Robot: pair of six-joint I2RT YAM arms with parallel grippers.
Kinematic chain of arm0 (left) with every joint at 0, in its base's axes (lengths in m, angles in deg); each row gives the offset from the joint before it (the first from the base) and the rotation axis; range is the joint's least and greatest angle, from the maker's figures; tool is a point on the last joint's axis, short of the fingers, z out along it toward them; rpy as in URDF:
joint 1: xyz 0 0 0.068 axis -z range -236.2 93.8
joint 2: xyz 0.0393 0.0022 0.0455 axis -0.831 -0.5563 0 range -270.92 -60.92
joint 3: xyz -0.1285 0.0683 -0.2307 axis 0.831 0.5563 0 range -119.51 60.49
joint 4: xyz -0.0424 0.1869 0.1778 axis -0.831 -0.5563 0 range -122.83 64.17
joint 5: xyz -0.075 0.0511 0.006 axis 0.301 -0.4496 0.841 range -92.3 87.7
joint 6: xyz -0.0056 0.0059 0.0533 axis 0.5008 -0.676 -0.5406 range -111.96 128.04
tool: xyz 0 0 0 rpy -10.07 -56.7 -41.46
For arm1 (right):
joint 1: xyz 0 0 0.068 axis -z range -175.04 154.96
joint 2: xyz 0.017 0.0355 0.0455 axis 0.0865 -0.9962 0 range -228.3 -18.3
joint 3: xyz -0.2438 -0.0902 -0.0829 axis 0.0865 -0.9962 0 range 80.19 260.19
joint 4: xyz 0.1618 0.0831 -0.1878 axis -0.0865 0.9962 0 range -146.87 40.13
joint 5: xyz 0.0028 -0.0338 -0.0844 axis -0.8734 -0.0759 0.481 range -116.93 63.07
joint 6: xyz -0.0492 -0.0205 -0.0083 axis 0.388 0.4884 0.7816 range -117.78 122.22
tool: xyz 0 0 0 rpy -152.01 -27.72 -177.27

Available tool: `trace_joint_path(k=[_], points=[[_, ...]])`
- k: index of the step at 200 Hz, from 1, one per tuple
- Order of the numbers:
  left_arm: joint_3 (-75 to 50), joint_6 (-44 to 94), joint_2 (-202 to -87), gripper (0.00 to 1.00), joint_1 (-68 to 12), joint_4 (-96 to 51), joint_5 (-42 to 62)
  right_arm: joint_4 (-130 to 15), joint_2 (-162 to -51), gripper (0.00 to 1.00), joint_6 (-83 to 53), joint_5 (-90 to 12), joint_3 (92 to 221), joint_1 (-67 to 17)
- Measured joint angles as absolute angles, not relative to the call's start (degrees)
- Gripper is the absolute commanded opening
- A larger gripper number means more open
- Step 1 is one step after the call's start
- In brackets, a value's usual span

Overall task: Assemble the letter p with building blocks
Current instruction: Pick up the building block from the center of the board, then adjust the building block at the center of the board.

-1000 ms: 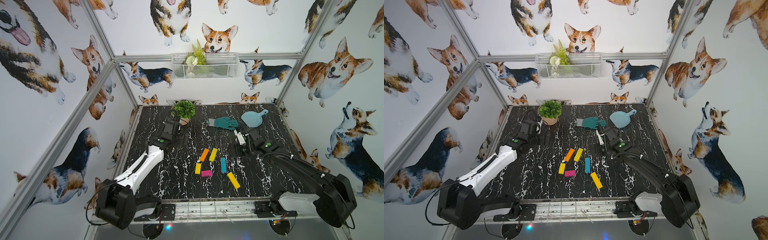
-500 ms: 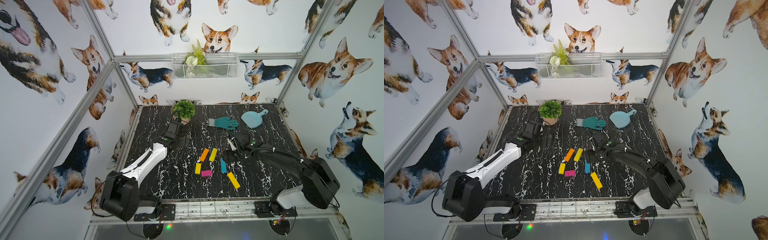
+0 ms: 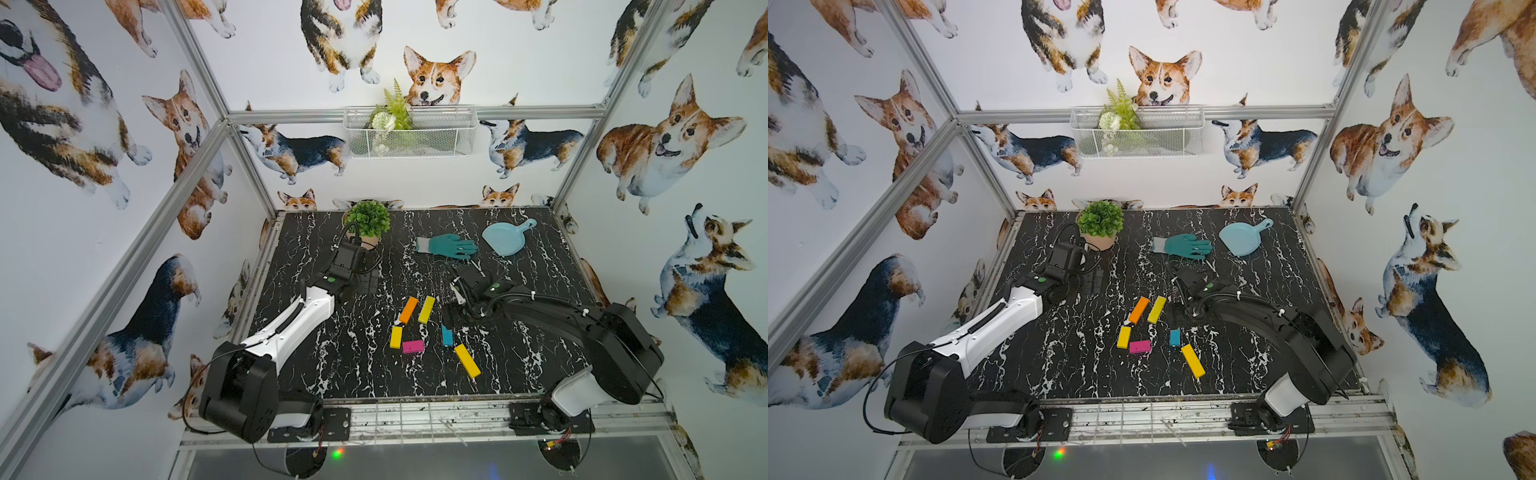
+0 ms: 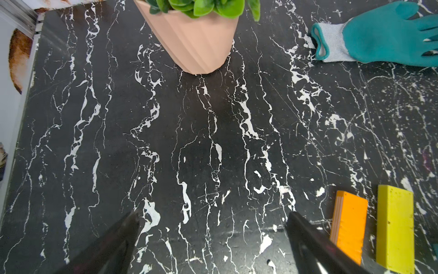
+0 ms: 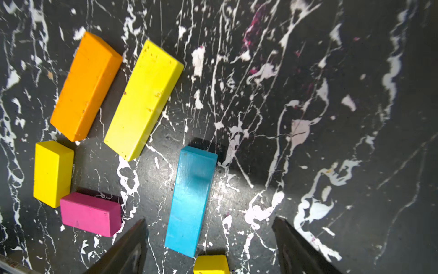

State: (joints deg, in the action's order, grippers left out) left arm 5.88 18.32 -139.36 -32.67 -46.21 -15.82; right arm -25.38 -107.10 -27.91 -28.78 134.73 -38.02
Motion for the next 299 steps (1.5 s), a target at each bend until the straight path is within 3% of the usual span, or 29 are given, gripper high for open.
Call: trace_joint_path(k=[138,151,186,208,299], points=[[6.1,19.19,-138.75,1.0,-34.81,-46.21,-16.65,-21.88,-115.99,0.67,-29.15,-27.62,139.71,-40.05],[6.12,19.19,-138.81,1.0,-34.86,-46.21,-16.85,-21.75,-116.91,0.64,-29.15,-28.21,140.22,-40.05],[6.12,19.19,-139.1,1.0,-34.92,-46.21,-17.37,-21.45,-119.31,0.39,-29.09,-28.93,141.59,-40.07],[6.12,19.19,-139.25,1.0,-34.97,-46.21,-17.53,-20.64,-120.19,0.32,-29.0,-28.85,142.38,-40.05],[6.19,19.19,-139.56,1.0,-35.08,-46.21,-17.81,-18.63,-126.55,0.29,-26.95,-30.29,150.75,-38.5]])
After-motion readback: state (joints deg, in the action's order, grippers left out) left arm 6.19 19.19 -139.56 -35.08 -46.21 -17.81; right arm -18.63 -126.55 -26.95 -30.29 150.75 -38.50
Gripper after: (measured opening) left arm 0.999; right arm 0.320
